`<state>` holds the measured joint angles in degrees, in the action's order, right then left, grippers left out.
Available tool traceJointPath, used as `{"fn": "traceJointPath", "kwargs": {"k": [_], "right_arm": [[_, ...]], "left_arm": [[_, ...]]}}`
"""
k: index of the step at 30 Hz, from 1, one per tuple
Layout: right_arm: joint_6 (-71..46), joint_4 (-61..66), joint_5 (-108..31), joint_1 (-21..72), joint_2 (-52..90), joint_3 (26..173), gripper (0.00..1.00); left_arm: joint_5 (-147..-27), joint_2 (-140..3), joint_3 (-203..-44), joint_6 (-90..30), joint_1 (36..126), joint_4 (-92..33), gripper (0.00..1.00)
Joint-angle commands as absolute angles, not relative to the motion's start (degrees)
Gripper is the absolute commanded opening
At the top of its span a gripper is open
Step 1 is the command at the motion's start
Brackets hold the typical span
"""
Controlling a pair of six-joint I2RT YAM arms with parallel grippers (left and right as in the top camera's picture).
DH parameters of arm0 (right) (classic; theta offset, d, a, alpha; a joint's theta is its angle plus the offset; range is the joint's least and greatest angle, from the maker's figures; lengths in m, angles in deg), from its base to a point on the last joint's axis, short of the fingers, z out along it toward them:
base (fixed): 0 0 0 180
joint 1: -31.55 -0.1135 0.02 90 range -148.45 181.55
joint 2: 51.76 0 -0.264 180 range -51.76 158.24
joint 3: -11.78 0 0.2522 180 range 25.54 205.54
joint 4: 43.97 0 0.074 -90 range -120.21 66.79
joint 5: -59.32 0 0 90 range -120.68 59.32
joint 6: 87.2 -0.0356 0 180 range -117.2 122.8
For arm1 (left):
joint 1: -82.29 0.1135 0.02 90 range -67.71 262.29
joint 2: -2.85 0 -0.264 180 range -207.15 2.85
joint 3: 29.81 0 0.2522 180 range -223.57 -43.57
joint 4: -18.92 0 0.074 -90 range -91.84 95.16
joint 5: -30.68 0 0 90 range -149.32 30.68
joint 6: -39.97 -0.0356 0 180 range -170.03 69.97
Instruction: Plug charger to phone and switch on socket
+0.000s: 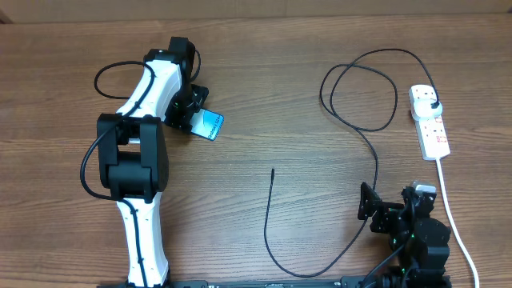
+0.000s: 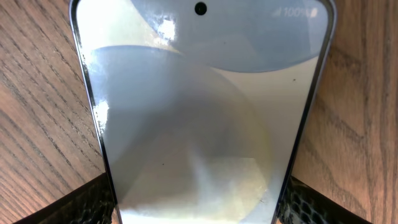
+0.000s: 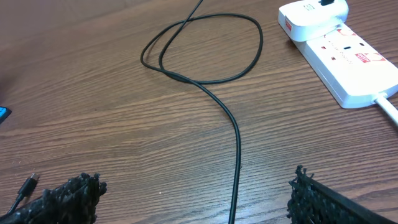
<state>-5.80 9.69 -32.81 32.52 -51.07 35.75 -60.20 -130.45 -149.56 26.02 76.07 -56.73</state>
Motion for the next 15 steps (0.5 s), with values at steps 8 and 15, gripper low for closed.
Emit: {"fn": "traceJointPath", "kwargs": {"k": [8, 15], "right_arm": [[-5.98, 10.2, -33.12, 32.19, -51.49, 34.88, 1.0], [-5.98, 10.2, -33.14, 32.19, -51.49, 34.88, 1.0]], "left_arm": [[-60.38, -131.87, -147.49, 25.12, 76.27, -57.41, 0.83], [-60.38, -131.87, -147.49, 25.12, 76.27, -57.41, 0.82]]}}
